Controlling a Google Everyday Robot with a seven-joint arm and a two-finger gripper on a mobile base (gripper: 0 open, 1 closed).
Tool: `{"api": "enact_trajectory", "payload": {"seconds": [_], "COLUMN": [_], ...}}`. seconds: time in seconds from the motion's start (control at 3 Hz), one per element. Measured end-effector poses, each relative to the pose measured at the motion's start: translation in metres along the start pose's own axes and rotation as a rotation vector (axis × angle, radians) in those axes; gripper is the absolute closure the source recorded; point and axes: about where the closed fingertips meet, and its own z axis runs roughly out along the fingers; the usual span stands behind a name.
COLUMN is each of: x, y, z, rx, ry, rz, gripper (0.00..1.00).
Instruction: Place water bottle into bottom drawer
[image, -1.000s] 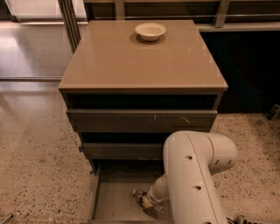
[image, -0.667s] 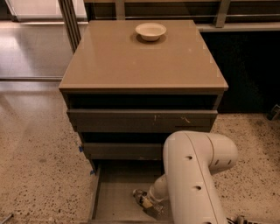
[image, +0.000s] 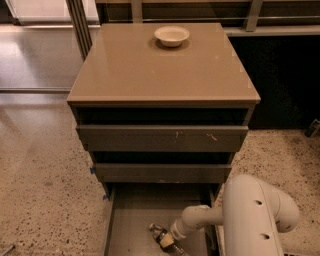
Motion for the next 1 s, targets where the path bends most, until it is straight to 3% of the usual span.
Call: {"api": "enact_trajectory", "payload": {"seconds": [0.33, 0.67, 1.0], "x": [0.0000, 0.0000, 0.0000], "y": [0.0000, 0.0000, 0.0001], "z": [0.0000, 0.0000, 0.0001], "rx": [0.000, 0.000, 0.000], "ry": [0.000, 0.000, 0.000], "rz": [0.000, 0.000, 0.000], "gripper": [1.00, 0.85, 0.54]}}
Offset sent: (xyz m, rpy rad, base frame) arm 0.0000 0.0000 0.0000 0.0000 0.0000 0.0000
